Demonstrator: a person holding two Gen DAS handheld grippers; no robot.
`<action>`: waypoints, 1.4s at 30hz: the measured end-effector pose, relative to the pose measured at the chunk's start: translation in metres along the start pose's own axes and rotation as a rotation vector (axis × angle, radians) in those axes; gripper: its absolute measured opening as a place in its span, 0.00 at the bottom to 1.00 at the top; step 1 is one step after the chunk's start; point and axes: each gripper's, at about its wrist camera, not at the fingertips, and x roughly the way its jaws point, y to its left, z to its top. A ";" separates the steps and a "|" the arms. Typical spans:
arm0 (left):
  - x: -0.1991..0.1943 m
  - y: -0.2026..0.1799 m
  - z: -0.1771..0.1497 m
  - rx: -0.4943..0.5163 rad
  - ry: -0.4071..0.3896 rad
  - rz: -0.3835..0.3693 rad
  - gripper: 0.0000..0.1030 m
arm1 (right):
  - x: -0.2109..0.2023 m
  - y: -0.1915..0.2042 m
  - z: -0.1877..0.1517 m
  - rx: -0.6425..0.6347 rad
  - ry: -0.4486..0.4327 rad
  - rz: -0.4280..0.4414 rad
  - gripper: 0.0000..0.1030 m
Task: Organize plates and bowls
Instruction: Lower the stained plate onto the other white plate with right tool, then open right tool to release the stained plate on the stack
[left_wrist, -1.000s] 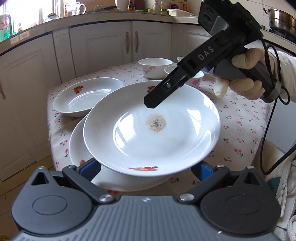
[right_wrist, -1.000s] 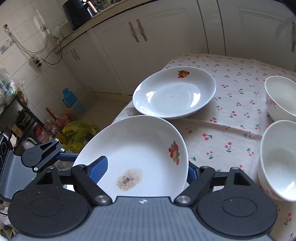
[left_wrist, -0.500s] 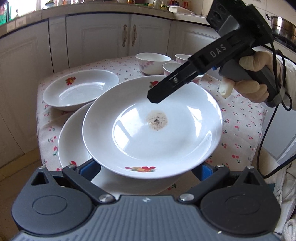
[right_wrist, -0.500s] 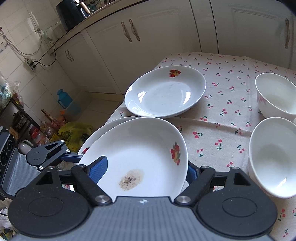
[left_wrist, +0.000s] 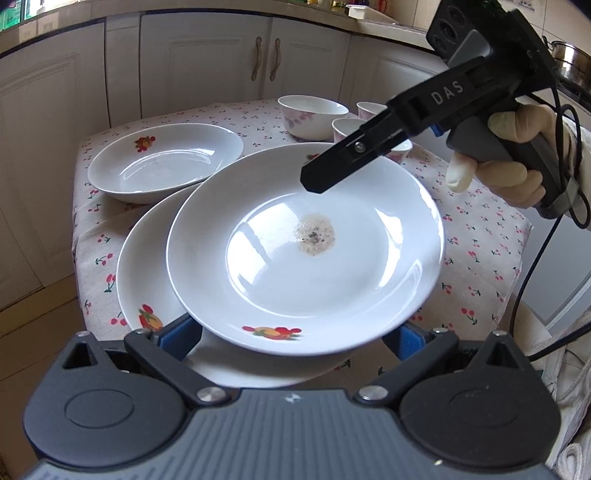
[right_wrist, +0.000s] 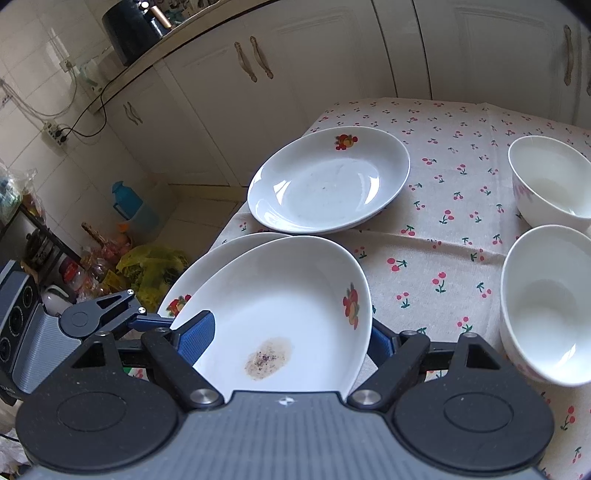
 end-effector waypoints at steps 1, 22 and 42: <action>-0.001 0.000 0.000 0.001 0.001 0.005 0.99 | 0.000 0.000 0.000 0.003 -0.001 0.001 0.86; -0.021 -0.012 -0.006 0.025 -0.045 0.087 0.99 | 0.003 0.008 -0.009 0.007 -0.008 -0.031 0.86; -0.026 -0.022 -0.012 0.015 -0.081 0.150 0.99 | 0.010 0.027 -0.025 -0.079 -0.018 -0.109 0.86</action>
